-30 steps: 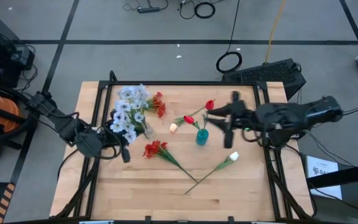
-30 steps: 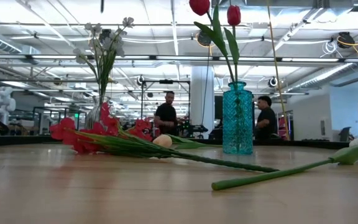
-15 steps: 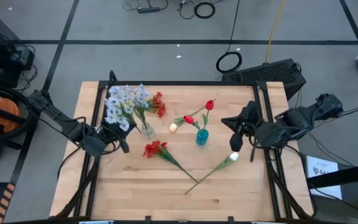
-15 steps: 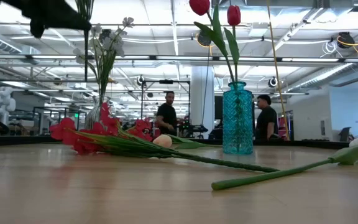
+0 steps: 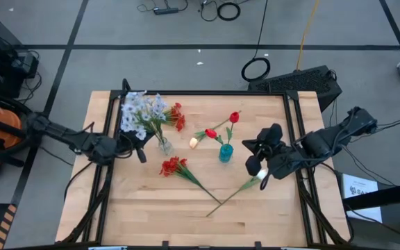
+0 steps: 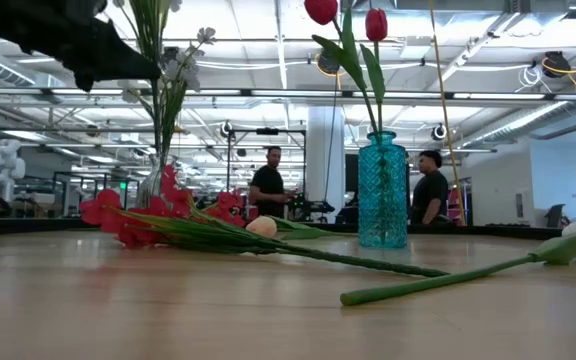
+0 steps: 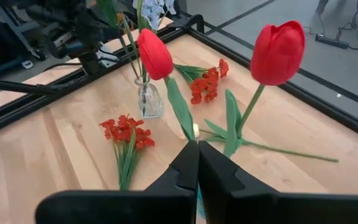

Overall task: Sort flowers into vase by color
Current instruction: Put the white flowers into the transparent vase

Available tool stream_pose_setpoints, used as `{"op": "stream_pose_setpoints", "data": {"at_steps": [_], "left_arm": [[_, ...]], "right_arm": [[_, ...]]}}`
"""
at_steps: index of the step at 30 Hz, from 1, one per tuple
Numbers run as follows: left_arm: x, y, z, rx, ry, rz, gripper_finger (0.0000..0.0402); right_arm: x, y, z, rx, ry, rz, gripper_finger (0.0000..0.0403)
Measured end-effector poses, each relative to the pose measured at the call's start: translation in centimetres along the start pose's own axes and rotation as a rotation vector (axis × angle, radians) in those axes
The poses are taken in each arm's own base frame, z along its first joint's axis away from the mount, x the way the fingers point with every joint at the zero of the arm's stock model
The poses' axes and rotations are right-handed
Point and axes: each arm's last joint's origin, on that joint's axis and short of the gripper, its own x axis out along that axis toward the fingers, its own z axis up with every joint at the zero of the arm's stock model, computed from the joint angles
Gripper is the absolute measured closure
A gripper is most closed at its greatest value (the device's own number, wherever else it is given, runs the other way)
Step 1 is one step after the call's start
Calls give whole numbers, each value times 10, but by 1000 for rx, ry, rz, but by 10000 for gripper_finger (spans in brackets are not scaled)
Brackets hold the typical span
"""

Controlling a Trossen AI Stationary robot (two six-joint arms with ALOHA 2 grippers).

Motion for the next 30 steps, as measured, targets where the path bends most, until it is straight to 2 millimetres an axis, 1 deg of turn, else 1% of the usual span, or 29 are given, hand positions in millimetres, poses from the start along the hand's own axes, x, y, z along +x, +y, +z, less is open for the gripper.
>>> {"op": "stream_pose_setpoints", "data": {"at_steps": [7,16,20,25,28,30], "left_arm": [[10,11,-1,33,26,-20,396],[15,16,-2,65,42,-16,396],[16,18,-18,40,79,-8,397],[19,19,-35,-31,37,-14,395],[19,21,-43,-86,44,10,379],[19,22,-48,-93,76,19,368]], "right_arm": [[2,4,-1,12,-5,7,403],[2,5,1,30,-37,3,403],[2,6,2,37,-41,7,403],[2,6,2,38,-42,8,403],[2,6,2,41,-43,10,403],[2,6,2,42,-45,10,403]]}}
